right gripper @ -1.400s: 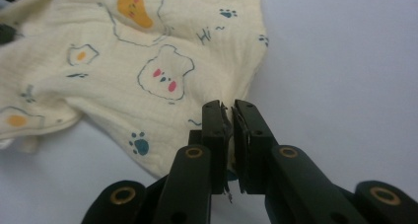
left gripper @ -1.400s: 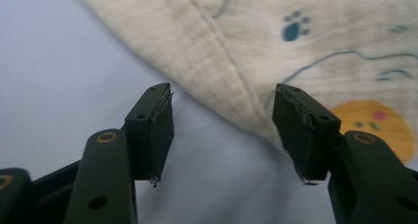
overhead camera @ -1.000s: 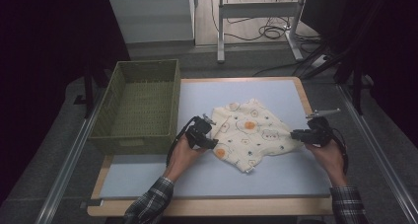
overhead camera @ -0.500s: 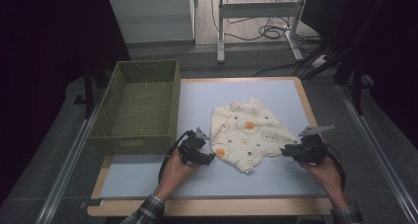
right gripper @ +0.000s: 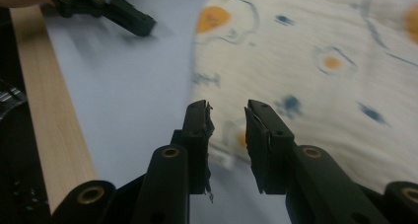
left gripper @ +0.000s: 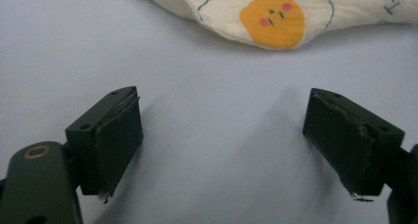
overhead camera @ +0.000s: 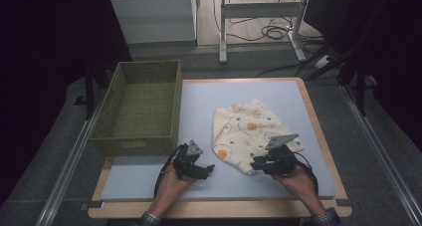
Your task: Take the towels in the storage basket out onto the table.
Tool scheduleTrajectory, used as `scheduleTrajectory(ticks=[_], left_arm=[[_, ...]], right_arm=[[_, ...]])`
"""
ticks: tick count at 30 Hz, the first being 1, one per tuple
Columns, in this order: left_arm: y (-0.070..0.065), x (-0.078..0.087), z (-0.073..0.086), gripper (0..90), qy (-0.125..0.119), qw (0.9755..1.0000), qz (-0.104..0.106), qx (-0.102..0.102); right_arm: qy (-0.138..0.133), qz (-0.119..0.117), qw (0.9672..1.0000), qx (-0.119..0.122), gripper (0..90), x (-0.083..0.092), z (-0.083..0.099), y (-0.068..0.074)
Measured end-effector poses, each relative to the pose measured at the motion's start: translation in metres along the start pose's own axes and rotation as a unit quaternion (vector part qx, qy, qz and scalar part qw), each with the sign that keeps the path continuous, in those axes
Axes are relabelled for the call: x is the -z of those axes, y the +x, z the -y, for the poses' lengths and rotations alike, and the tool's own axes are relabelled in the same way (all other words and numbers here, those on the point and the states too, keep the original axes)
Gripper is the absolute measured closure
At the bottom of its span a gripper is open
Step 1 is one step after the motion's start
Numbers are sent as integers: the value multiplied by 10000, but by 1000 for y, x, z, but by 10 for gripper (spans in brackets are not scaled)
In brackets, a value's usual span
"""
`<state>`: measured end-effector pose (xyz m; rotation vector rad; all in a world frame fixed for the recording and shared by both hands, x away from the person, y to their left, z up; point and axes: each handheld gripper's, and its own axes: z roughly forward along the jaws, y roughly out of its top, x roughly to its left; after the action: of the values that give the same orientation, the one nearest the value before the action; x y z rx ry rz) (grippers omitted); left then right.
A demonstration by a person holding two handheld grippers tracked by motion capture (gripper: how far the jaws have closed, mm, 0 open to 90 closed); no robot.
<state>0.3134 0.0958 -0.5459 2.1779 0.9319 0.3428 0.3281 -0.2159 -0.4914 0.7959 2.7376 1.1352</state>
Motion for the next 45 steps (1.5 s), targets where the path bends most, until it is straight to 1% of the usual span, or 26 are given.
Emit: scheduleTrajectory(ticks=[2,3,4,7,8,9,10,11,13,15,16,17,18,19,20,21,22,24,26,31,35,37,38,41,43,45], left_arm=[[0,0,0,147,2,10000,5,7],[0,0,0,147,-3,10000,8,11],[0,0,0,147,-7,10000,9,11],[0,0,0,147,-11,10000,9,12],[0,0,0,147,-12,10000,9,12],[0,0,0,146,-12,10000,8,12],[0,0,0,147,-11,10000,8,11],[0,0,0,147,-11,10000,11,14],[0,0,0,147,-7,10000,12,15],[0,0,0,147,-9,10000,12,14],[0,0,0,147,-6,10000,14,16],[1,0,0,147,-6,10000,11,3],[1,0,0,147,-7,10000,12,3],[0,0,0,147,-11,10000,17,22],[0,0,0,147,-10,10000,15,14],[0,0,0,147,-12,10000,10,4],[0,0,0,147,-13,10000,11,6],[1,0,0,147,0,10000,16,-1],[1,0,0,145,2,10000,21,5],[1,0,0,143,7,10000,19,-5],[1,0,0,143,8,10000,19,-3],[0,0,0,143,7,10000,22,10],[0,0,0,143,7,10000,22,9],[0,0,0,143,6,10000,23,9],[0,0,0,143,6,10000,22,10],[0,0,0,143,6,10000,22,10]], right_arm=[[20,-91,9999,92,702,-11,-7,7],[39,-119,9999,107,692,-15,-10,9],[68,-128,9997,180,671,-23,-14,13],[287,-47,9988,381,657,-42,-19,21],[422,68,9978,497,675,-49,-19,23],[490,169,9971,563,761,-53,-19,24],[570,333,9955,683,823,-56,-19,25],[550,390,9950,730,873,-55,-20,26],[525,293,9961,638,885,-52,-23,25],[320,81,9978,569,887,-43,-30,25],[161,-27,9985,520,887,-35,-36,25],[57,-59,9986,514,887,-29,-41,25],[-11,-31,9986,522,887,-24,-45,24],[-48,55,9985,542,886,-20,-49,22],[-52,119,9986,504,883,-18,-52,19],[-38,149,9988,456,873,-19,-53,15],[71,119,9993,342,836,-22,-53,7],[258,90,9994,191,781,-31,-48,-3],[297,133,9994,79,726,-34,-43,-7],[218,484,9986,49,685,-25,-36,-15],[278,652,9975,9,664,-24,-32,-22],[283,678,9973,-14,660,-27,-30,-27],[286,677,9973,-86,658,-30,-28,-31],[338,718,9967,-157,654,-36,-24,-37],[280,689,9971,-179,656,-35,-24,-35],[192,639,9977,-132,674,-30,-25,-31]])
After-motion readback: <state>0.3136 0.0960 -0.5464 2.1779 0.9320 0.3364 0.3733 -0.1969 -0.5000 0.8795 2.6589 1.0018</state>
